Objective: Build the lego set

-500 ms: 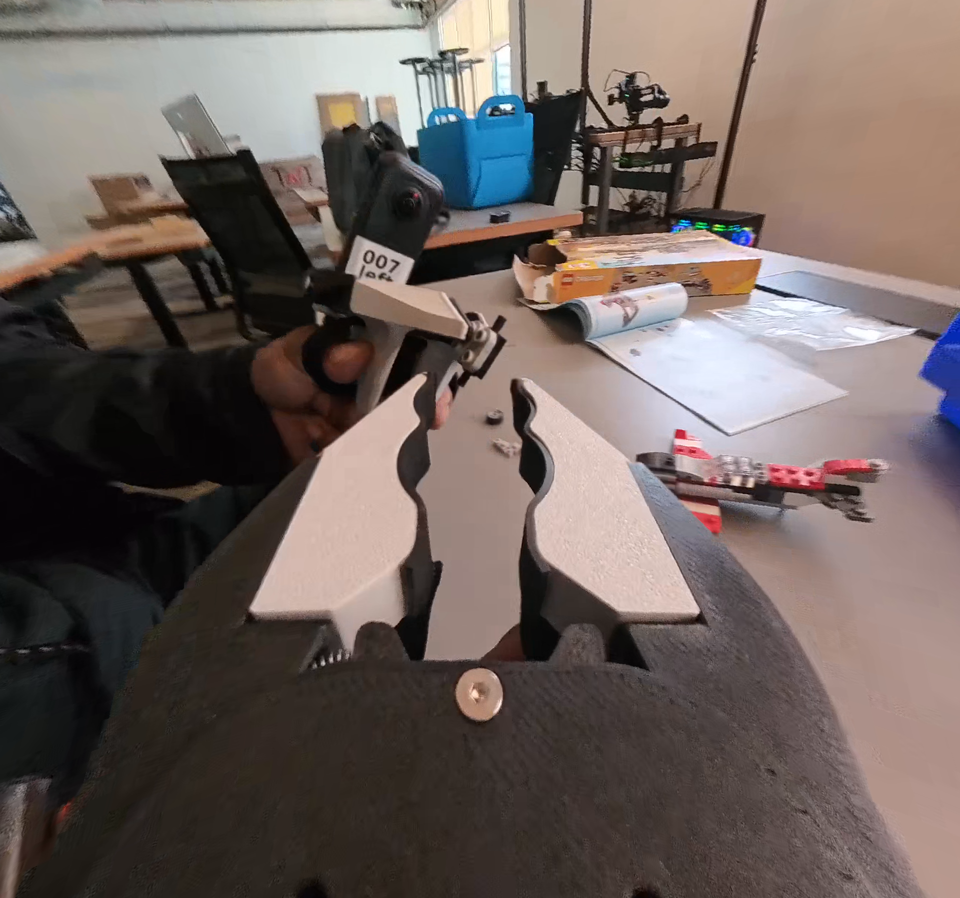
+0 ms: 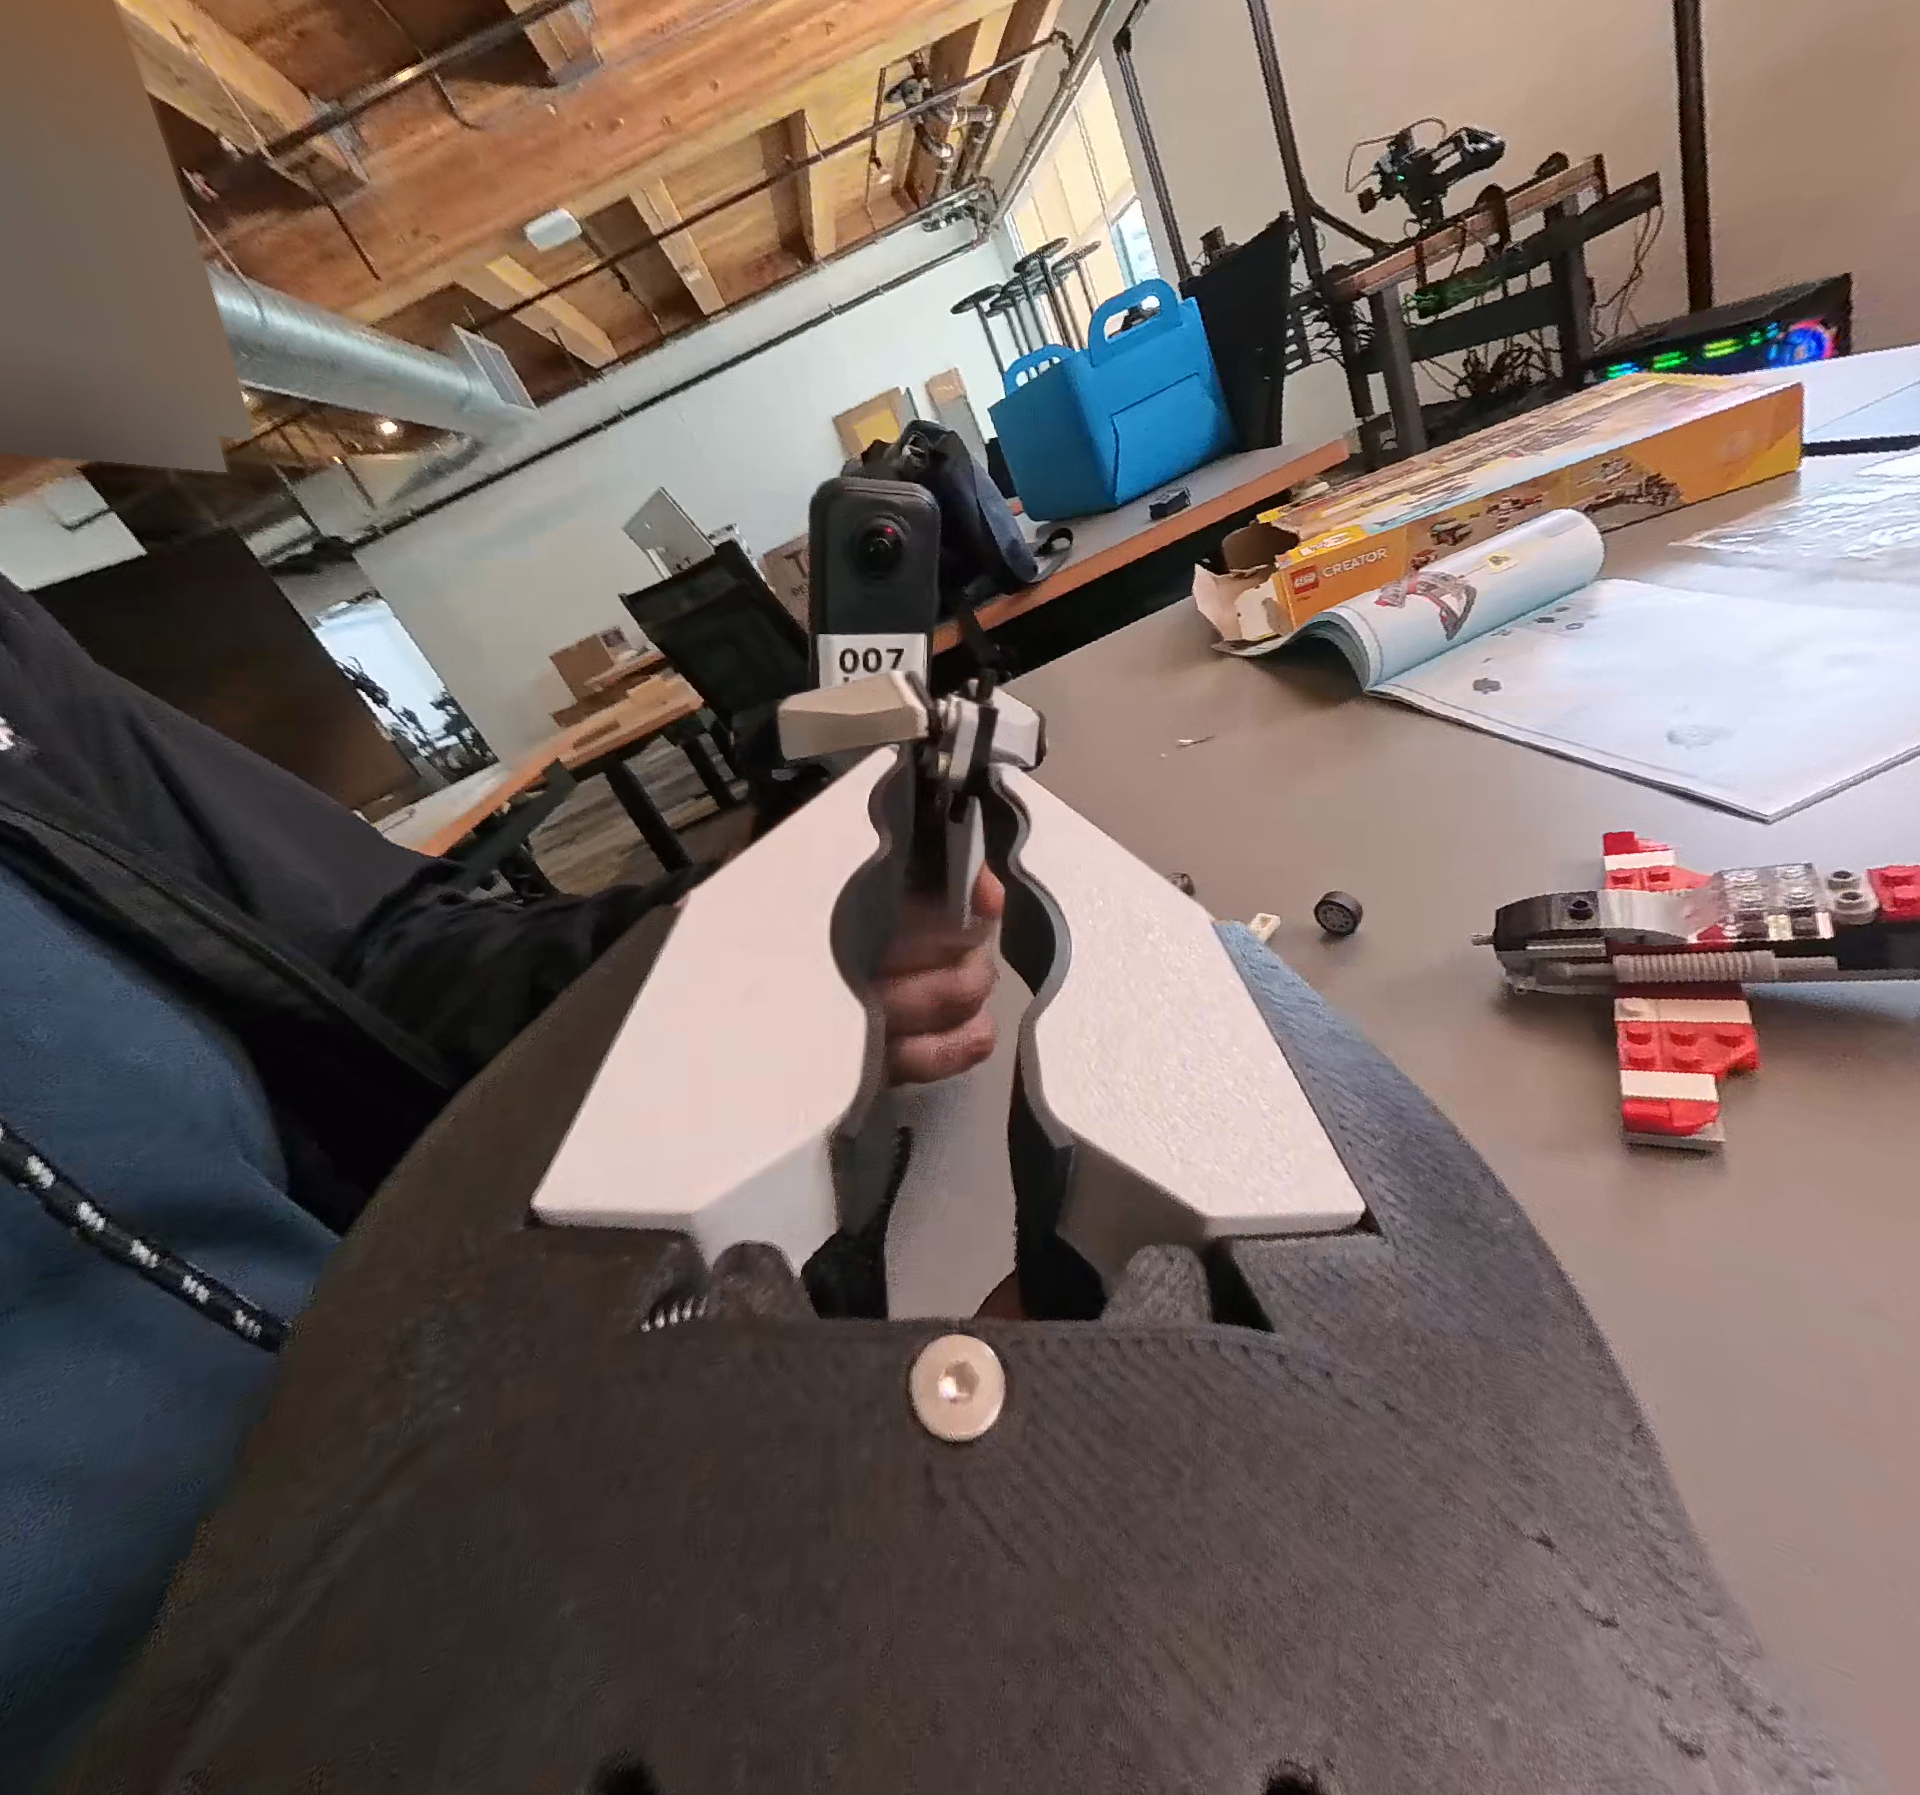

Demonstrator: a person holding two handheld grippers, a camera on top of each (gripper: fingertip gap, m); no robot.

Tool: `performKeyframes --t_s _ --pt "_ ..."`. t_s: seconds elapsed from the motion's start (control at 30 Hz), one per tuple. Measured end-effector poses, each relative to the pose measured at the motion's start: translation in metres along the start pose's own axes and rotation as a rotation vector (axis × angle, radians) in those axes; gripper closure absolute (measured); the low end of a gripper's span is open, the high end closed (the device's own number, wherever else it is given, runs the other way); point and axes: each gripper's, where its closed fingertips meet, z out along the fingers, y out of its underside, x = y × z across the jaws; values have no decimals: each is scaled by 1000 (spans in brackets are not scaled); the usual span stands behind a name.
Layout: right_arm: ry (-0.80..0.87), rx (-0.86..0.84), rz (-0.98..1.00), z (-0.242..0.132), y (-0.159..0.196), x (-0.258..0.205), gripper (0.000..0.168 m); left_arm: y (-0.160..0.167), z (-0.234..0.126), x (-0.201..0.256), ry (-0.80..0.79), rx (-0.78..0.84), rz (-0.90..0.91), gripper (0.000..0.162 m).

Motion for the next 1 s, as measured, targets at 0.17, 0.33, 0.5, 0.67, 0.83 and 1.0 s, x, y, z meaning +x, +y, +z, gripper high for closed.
performKeyframes --t_s 0.17,0.33,0.5,0.67,0.83,1.0 --pt "-9 20 10 0 -2 -2 158 -1 1 2 12 17 6 153" --pt "-21 30 23 -1 -3 -4 158 -2 1 4 30 34 -18 153" --pt "-23 43 14 0 -4 -6 160 -3 1 7 51 54 -48 154" --pt "-20 46 15 0 -5 -4 160 -4 2 6 41 48 -83 156" --pt "81 7 -10 -4 0 17 143 -2 -4 -17 -65 49 -173 155" --pt "215 -105 -207 -11 7 38 128 14 -16 -38 -126 -13 -396 155"
